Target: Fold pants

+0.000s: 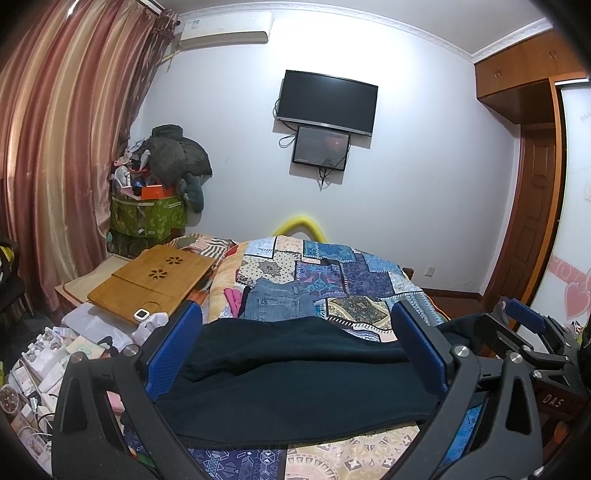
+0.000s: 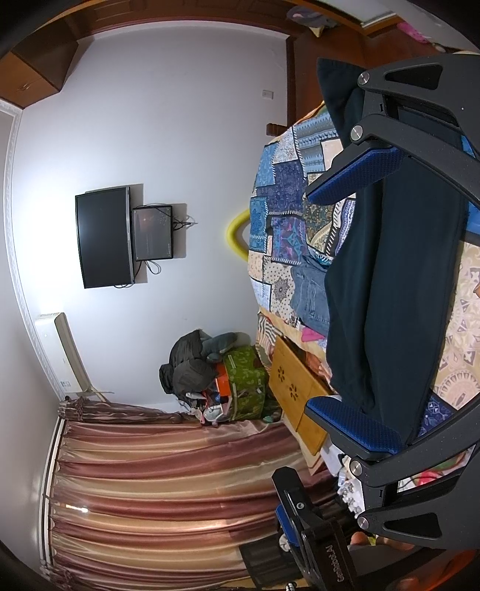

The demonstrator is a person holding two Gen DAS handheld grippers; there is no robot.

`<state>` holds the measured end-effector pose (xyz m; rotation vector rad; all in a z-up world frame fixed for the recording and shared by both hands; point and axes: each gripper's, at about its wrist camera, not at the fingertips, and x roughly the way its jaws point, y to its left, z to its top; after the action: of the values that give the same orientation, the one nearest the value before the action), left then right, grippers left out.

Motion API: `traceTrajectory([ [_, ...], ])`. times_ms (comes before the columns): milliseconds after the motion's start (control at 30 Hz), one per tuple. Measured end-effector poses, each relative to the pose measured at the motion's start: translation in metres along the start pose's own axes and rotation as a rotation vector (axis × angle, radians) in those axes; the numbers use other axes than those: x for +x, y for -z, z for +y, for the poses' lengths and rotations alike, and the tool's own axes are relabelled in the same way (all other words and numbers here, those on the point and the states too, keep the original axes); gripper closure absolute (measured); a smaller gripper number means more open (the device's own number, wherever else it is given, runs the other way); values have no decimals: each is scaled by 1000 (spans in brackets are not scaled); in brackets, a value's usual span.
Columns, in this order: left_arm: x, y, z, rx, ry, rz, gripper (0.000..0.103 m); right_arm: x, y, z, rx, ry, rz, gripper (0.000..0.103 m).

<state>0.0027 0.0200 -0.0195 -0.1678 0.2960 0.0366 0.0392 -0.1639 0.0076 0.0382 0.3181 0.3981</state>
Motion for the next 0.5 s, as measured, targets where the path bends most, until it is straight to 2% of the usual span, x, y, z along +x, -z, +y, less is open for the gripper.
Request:
traceTrajectory([
  [267,2,-1,-1,8,-3,2,0,4,0,1,-2,4,13,0],
  [500,16,-6,2,13,24,14,0,29,2,-2,-1,8,59,0],
])
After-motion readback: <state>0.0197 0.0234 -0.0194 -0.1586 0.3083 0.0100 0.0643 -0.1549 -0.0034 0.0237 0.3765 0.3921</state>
